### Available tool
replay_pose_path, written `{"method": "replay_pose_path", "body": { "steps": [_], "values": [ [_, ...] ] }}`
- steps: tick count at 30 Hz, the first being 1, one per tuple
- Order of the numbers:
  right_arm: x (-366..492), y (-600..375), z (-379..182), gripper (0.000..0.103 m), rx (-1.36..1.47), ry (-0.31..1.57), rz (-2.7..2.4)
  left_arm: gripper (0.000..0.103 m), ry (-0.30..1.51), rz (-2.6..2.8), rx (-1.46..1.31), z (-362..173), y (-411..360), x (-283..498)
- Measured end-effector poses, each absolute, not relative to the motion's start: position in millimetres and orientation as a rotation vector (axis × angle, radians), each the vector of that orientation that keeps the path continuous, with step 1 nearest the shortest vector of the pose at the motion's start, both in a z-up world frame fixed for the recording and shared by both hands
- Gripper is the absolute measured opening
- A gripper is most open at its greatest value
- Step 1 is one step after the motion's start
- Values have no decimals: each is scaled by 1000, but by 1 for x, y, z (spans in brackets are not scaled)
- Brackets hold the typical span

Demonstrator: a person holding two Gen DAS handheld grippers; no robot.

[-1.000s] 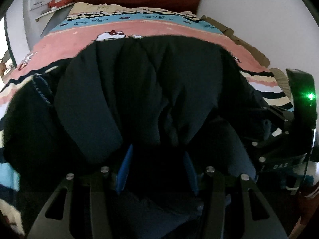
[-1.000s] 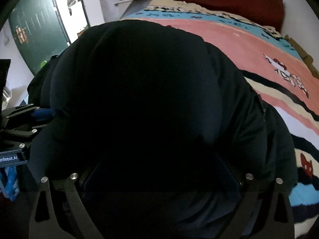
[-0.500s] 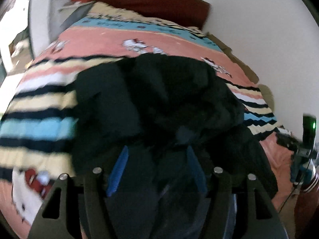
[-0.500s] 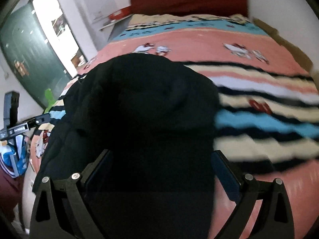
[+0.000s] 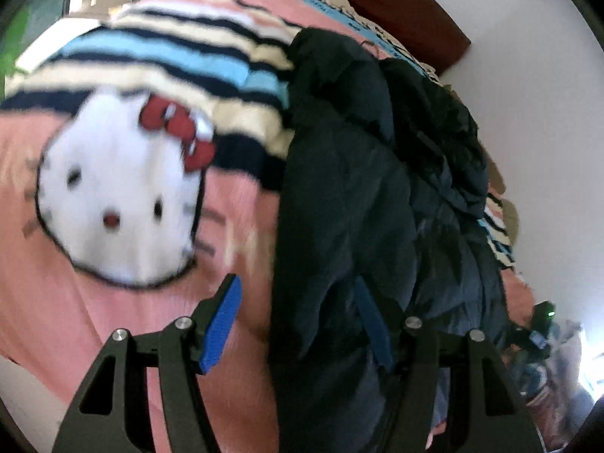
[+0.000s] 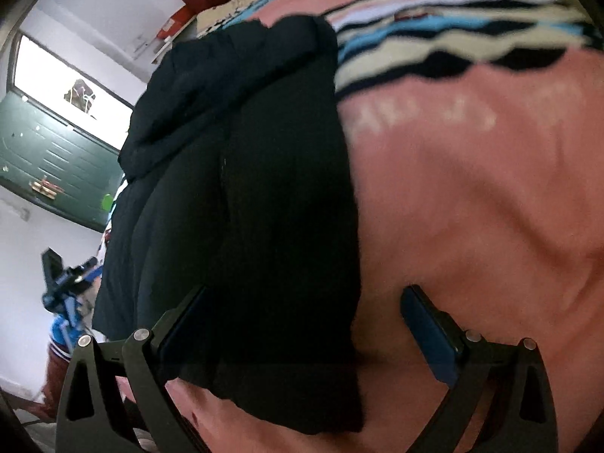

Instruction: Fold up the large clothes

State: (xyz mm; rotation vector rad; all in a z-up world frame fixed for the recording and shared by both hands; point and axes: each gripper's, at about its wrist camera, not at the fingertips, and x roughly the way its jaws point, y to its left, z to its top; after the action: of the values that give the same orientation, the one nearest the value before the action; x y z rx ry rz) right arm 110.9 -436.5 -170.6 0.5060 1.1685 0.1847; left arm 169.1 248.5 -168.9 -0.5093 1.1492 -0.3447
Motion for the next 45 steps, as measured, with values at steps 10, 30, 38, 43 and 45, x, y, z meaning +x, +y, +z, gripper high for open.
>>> {"method": "replay_pose_path", "body": {
  "steps": [10,30,38,43,45],
  "values": [
    [111,-387,-180,103,513,1197,333,61,1242,-538,-787,-219,228,132],
    [121,-371,-173,25,626,1091,505,16,1192,-579,-666,-153,165,110],
    [146,-390,-114,24,678,893,545,15,1042,-675,-761,-72,168,155],
    [188,-414,-85,24,786,774,578,16,950,-717,-847,-30,174,198],
    [211,-421,-79,24,823,752,568,16,912,-733,-919,-20,178,221]
  ]
}}
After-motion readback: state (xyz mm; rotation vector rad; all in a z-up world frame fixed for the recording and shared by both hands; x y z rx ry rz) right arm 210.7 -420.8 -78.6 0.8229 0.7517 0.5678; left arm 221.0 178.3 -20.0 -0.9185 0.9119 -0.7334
